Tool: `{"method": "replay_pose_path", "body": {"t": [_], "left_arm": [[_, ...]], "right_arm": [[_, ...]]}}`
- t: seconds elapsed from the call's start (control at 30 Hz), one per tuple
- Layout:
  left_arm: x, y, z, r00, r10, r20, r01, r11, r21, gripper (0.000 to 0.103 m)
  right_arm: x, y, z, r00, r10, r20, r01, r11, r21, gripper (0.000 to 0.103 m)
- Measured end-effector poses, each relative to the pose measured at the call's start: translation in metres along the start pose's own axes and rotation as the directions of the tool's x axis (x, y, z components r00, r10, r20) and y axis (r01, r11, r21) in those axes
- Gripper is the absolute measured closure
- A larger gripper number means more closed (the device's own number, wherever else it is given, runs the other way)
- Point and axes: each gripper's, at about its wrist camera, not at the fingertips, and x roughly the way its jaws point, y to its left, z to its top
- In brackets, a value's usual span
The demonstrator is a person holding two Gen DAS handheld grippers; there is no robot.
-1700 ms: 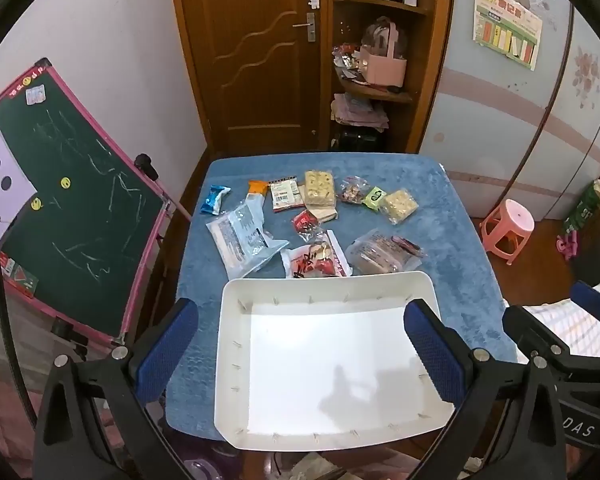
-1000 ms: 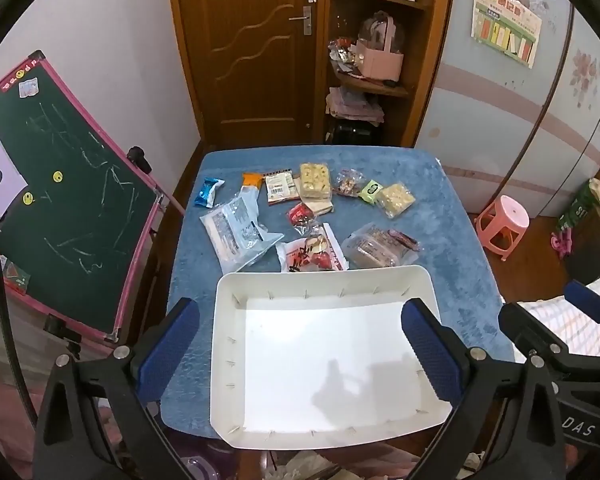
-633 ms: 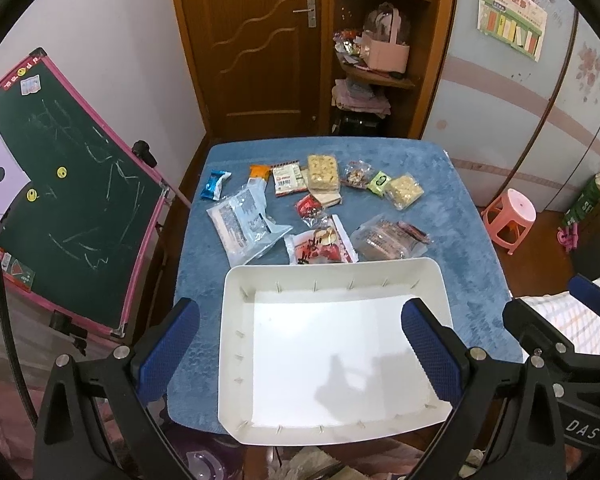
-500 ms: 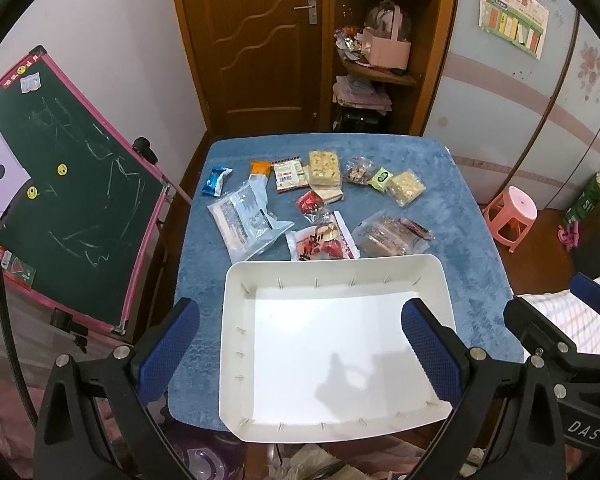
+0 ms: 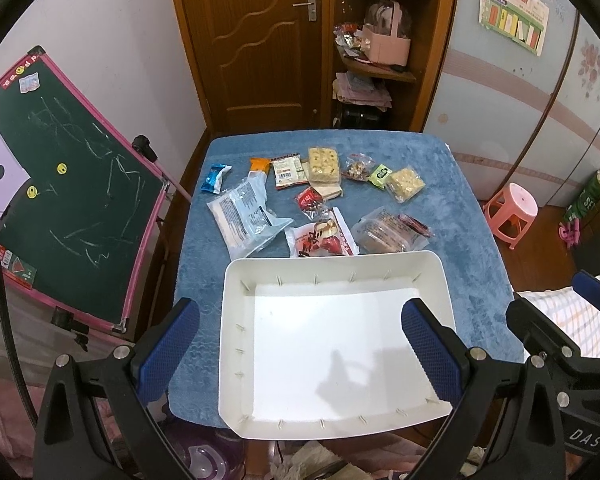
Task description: Organize snacks
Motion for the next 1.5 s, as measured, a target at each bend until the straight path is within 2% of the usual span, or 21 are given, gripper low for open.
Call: {"method": "replay_pose_path", "body": {"t": [0.9,1.33,1.5], "left_arm": [[0.001,-0.003,0.002,1.000,0.008,-0.010,-0.008,1.000,0.000,0.003],[0.005,-0.010,0.016,0.999,0.037,0.005,-0.037,0.999,0.000,0.003],[0.007,-0.015,0.028,0.999,0.026,0.025,-0.026,1.000,0.014,0.002]], "right_arm": [[0.002,-0.005,0.005,1.000,0.011,0.003,-0.011,1.000,-0.015,0.000],[0.012,-0.016,0.017,0.999,0.038,0.017,-0.038,0.999,-0.021,0.000],[0.015,-0.019,0.025,0.998,0.054,0.038,-0.053,0.998,-0.026,0.000]]}}
